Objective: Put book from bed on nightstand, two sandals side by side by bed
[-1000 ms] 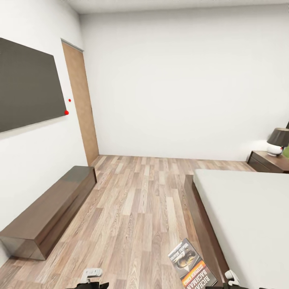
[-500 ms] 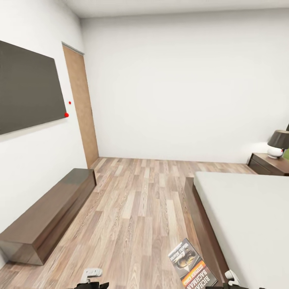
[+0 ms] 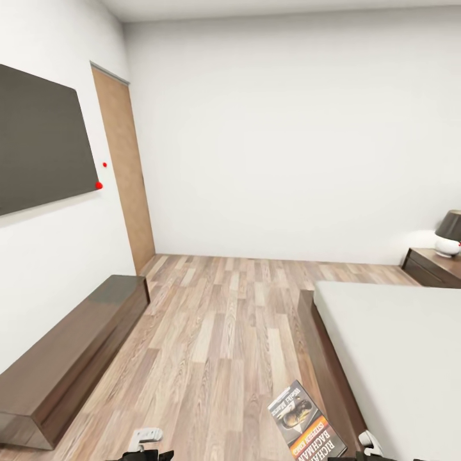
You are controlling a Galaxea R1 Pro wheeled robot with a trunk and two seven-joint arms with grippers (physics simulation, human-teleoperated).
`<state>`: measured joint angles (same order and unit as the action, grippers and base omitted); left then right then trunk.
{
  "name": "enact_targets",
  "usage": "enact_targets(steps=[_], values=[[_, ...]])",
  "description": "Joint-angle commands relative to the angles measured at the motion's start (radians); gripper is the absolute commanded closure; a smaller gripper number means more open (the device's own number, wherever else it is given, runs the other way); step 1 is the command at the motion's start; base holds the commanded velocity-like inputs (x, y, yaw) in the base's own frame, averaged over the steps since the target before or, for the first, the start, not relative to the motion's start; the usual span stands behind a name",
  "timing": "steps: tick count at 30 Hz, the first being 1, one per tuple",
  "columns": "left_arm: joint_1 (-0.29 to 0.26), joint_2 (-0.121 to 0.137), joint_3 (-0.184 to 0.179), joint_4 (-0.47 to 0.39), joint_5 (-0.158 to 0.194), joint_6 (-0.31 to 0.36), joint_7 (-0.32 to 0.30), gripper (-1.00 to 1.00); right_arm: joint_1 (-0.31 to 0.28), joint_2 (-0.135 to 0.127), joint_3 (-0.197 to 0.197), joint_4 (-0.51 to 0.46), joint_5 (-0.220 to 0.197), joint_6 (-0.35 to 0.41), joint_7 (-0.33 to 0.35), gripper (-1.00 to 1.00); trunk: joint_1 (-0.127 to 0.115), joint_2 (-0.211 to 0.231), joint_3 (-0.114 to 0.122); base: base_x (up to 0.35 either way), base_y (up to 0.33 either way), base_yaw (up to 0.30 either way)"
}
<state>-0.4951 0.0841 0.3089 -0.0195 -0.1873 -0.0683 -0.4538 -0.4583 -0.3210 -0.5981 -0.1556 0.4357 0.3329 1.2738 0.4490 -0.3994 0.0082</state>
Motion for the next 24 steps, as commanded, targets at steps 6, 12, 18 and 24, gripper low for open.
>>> enact_targets(steps=[6, 12, 18, 24], values=[[0.000, 0.000, 0.007, 0.001, -0.011, -0.005, -0.002, -1.00, 0.000, 0.000, -0.011, -0.001, 0.006, 0.011, 0.004, 1.00, 0.001, -0.001, 0.000, 0.332, 0.000, 0.000], [0.000, 0.000, 0.007, 0.001, -0.011, -0.005, -0.003, -1.00, 0.000, 0.000, -0.011, -0.001, 0.006, 0.011, 0.003, 1.00, 0.001, -0.001, 0.000, 0.332, 0.000, 0.000], [0.000, 0.000, 0.007, 0.001, -0.011, -0.005, -0.003, -1.00, 0.000, 0.000, -0.011, -0.001, 0.006, 0.011, 0.002, 1.00, 0.001, -0.001, 0.000, 0.332, 0.000, 0.000], [0.000, 0.000, 0.007, 0.001, -0.011, -0.005, -0.003, -1.00, 0.000, 0.000, -0.011, -0.001, 0.006, 0.011, 0.002, 1.00, 0.001, -0.001, 0.000, 0.332, 0.000, 0.000]])
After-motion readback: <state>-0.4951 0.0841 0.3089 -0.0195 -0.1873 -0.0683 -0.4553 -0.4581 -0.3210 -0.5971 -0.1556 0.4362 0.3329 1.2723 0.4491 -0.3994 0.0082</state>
